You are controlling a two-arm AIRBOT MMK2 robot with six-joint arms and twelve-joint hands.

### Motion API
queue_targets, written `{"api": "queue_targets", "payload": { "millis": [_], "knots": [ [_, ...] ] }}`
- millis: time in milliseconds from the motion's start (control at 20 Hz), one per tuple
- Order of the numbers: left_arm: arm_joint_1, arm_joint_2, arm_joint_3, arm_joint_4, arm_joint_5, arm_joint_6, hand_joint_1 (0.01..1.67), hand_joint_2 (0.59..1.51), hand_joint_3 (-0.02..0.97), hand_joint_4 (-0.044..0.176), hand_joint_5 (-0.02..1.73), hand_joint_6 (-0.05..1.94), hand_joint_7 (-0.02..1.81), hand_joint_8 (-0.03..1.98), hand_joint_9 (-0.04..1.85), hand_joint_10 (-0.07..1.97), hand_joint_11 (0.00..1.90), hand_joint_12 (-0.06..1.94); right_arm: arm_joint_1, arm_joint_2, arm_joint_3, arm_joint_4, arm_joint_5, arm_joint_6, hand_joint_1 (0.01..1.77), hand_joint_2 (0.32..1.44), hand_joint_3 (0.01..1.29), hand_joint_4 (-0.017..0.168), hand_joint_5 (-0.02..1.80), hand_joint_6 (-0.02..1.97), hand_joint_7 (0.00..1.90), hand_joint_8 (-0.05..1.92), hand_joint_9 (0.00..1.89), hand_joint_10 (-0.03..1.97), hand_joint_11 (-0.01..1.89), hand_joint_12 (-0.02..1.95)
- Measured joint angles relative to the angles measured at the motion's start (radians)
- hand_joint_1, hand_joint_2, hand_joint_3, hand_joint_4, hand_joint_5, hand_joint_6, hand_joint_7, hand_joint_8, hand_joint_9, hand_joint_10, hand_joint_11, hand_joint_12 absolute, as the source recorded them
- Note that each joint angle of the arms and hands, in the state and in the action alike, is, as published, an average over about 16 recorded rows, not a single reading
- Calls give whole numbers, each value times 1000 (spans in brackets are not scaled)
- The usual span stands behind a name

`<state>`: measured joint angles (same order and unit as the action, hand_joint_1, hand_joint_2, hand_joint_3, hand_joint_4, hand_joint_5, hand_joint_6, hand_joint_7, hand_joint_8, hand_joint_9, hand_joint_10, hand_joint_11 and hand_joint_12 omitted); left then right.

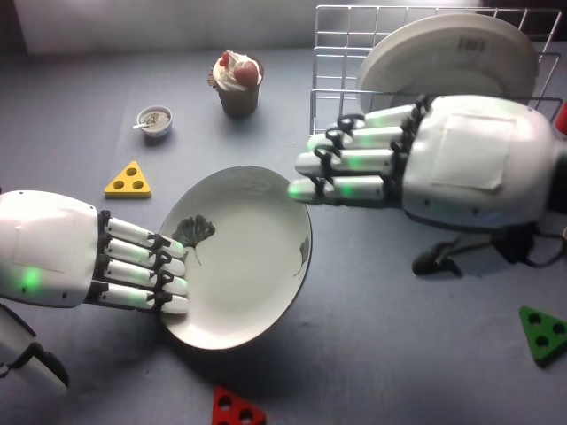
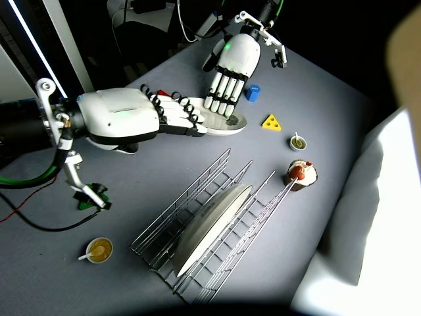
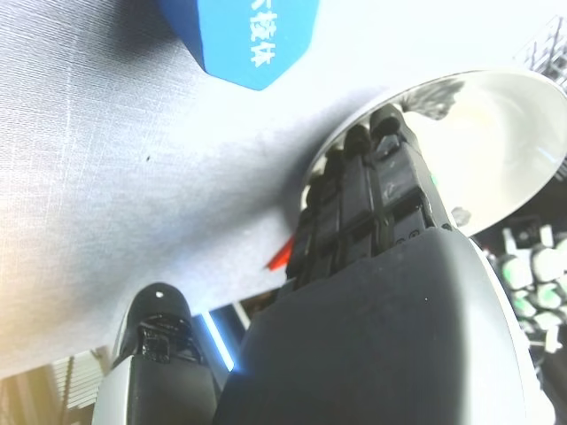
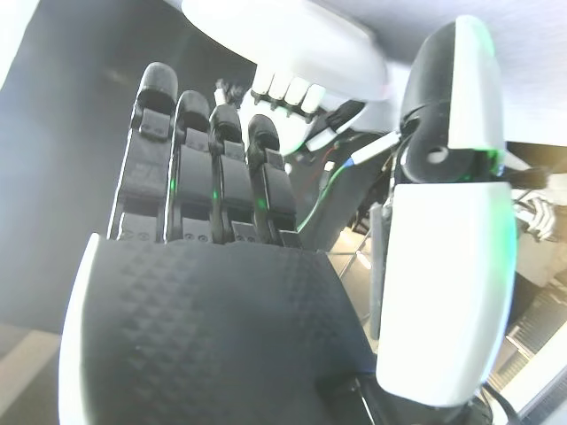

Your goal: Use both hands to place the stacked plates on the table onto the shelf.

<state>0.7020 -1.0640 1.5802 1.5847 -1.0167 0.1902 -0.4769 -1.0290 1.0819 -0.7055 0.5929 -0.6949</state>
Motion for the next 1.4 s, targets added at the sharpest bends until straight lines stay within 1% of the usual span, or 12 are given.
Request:
{"api": "queue_targets", "payload": {
  "millis": [350, 700, 1000, 1150, 1400],
  "knots": [
    [0, -1, 3, 1, -2, 0, 65, 1094, 19, -12, 84, -38, 128, -16, 179, -20, 184, -18, 34, -90, 39, 5, -60, -62, 1136, 848, 13, 3, 243, 23, 193, 25, 234, 14, 353, 52],
    [-3, -2, 3, 3, -2, 0, 63, 1094, 19, -12, 84, -38, 129, -16, 184, -20, 186, -13, 72, -180, 65, -59, -130, -66, 1145, 846, 13, 4, 234, 23, 185, 25, 230, 15, 349, 51],
    [-6, -4, 4, 7, -2, 0, 62, 1095, 18, -12, 83, -38, 130, -16, 186, -21, 190, -11, 100, -238, 73, -91, -184, -66, 1169, 846, 13, 4, 235, 23, 192, 24, 226, 15, 347, 49],
    [-8, -4, 4, 9, -3, 0, 64, 1095, 18, -12, 83, -38, 130, -16, 187, -21, 191, -11, 106, -262, 78, -97, -204, -66, 1194, 847, 13, 4, 240, 24, 200, 25, 227, 15, 345, 48],
    [-10, -5, 5, 12, -3, 0, 70, 1095, 19, -12, 83, -38, 131, -16, 186, -21, 193, -11, 104, -289, 94, -86, -229, -66, 1239, 849, 13, 4, 251, 23, 213, 24, 230, 15, 341, 46]
  ]
}}
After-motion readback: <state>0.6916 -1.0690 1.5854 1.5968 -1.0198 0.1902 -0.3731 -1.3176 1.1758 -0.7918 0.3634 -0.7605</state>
